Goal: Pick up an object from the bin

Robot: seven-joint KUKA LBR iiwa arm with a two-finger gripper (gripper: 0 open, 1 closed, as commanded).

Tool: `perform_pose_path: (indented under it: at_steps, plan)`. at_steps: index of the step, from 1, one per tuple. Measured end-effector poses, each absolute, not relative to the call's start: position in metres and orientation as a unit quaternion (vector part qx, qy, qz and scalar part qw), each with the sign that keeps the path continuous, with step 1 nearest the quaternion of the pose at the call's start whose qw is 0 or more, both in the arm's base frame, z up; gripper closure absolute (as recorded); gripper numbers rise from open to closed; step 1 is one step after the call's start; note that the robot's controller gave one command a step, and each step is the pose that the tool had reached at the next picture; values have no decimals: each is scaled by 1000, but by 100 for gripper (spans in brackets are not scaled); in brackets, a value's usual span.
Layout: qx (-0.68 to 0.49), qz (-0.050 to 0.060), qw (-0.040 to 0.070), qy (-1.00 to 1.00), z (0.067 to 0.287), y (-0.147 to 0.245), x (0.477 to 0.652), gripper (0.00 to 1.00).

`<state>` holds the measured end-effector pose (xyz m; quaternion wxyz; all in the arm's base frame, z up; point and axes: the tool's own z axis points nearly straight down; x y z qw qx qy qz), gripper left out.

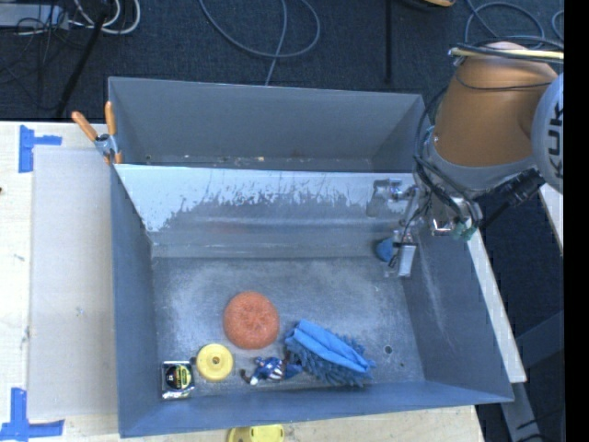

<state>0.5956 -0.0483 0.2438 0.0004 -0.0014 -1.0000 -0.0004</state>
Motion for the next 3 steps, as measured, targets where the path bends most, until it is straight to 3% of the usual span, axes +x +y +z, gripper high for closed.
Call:
perform_pose_path:
  at_steps: [1,2,3]
  plan:
    - [-8,0,-2,-1000,222,-34,551,0]
    - [-4,0,3,-1000,196,-11,534,0]
    - [-6,0,-1,-1000,171,4,521,0]
